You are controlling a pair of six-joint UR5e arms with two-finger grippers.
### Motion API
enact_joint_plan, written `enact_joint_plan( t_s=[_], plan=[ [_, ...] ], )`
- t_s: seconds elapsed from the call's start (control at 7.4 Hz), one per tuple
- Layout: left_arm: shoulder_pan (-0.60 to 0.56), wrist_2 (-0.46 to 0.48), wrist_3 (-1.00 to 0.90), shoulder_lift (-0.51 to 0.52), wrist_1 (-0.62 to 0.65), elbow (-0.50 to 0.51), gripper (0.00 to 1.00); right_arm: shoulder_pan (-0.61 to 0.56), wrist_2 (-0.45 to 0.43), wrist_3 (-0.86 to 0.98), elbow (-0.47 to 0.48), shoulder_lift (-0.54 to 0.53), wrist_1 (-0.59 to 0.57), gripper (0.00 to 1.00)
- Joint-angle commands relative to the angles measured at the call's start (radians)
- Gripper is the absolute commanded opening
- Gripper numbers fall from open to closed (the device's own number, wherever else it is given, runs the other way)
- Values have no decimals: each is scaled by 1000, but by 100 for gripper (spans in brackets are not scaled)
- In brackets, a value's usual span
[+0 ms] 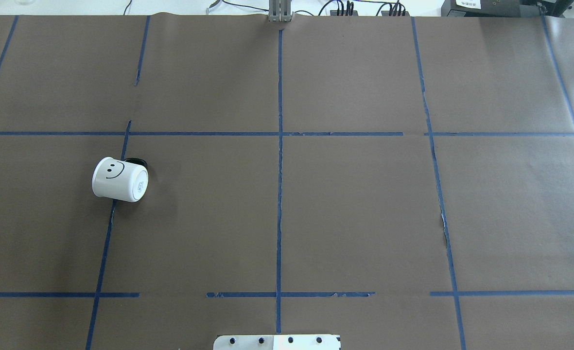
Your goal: Flip mug
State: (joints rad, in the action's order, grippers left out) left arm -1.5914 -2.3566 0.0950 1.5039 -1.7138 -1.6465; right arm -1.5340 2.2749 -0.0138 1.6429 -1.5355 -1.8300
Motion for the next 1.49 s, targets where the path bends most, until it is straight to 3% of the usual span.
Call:
enact_joint_plan(
  t_s=[0.0, 0.27, 0.54, 0.68, 0.95, 1.22, 1.35],
  plan=[
    [1, -1, 2, 2, -30, 5, 100, 0, 0, 0, 0, 0, 0, 100],
    [7, -21, 0, 7, -158, -10, 100, 0, 0, 0, 0, 0, 0, 100],
    [95, -93, 47, -1, -343, 10, 100, 0, 0, 0, 0, 0, 0, 100],
    [135, -92, 145, -1, -389, 10, 100, 0, 0, 0, 0, 0, 0, 100],
    [256, -61, 428, -34, -620, 13, 100, 0, 0, 0, 0, 0, 0, 100],
    [466, 166, 820, -111, -954, 13, 100, 0, 0, 0, 0, 0, 0, 100],
    [558, 277, 924, -122, -1030, 13, 100, 0, 0, 0, 0, 0, 0, 100]
  ],
)
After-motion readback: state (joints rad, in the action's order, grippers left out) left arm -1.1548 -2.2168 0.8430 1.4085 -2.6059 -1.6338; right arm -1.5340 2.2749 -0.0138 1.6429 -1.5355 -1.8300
